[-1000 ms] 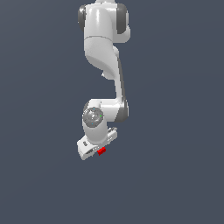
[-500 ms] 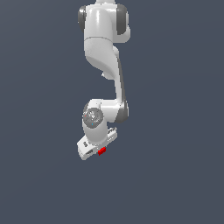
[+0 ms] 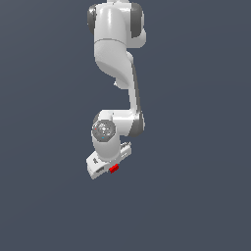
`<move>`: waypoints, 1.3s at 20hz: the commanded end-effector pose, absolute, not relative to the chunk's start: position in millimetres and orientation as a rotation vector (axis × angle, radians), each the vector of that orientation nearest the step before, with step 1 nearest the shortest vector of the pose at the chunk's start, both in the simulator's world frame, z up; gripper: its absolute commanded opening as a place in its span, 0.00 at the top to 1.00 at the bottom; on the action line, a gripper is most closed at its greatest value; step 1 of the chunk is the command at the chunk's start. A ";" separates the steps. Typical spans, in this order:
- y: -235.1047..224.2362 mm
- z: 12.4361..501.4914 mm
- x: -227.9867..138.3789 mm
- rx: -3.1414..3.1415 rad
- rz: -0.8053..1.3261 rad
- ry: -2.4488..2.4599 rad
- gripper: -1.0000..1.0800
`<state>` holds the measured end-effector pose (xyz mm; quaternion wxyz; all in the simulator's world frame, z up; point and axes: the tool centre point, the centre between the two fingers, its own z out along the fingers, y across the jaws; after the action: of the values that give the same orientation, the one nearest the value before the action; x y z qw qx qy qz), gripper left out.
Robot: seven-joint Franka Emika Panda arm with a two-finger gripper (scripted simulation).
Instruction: Stack the red cube on top of the green cube.
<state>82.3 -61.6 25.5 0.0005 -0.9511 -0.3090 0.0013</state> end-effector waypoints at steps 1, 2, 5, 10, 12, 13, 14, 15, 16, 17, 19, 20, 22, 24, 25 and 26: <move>-61.6 35.0 82.6 -2.988 0.001 -0.971 1.00; -61.6 40.0 82.5 -2.988 0.001 -0.971 1.00; -61.6 59.8 82.2 -2.988 0.001 -0.971 1.00; -61.6 95.9 81.9 -2.988 0.001 -0.971 1.00; -61.4 106.3 81.8 -2.988 0.000 -0.971 1.00; -61.3 110.3 81.9 -2.988 0.000 -0.971 1.00; -61.3 113.6 82.1 -2.988 0.000 -0.971 1.00; -61.3 116.3 82.3 -2.988 0.000 -0.971 1.00; -61.3 118.2 82.6 -2.988 0.000 -0.971 1.00; -61.4 119.4 83.0 -2.988 0.000 -0.971 1.00; -61.4 120.0 83.4 -2.988 0.000 -0.971 1.00; -61.6 119.1 83.3 -2.988 -0.001 -0.971 1.00; -61.8 118.8 82.8 -2.988 -0.001 -0.971 1.00; -62.5 117.7 81.1 -2.988 -0.001 -0.971 1.00; -63.1 116.8 79.8 -2.988 -0.001 -0.971 1.00; -63.8 115.8 78.3 -2.988 -0.001 -0.971 1.00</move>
<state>80.0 -62.7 116.7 -0.0001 -0.9510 -0.3092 -0.0003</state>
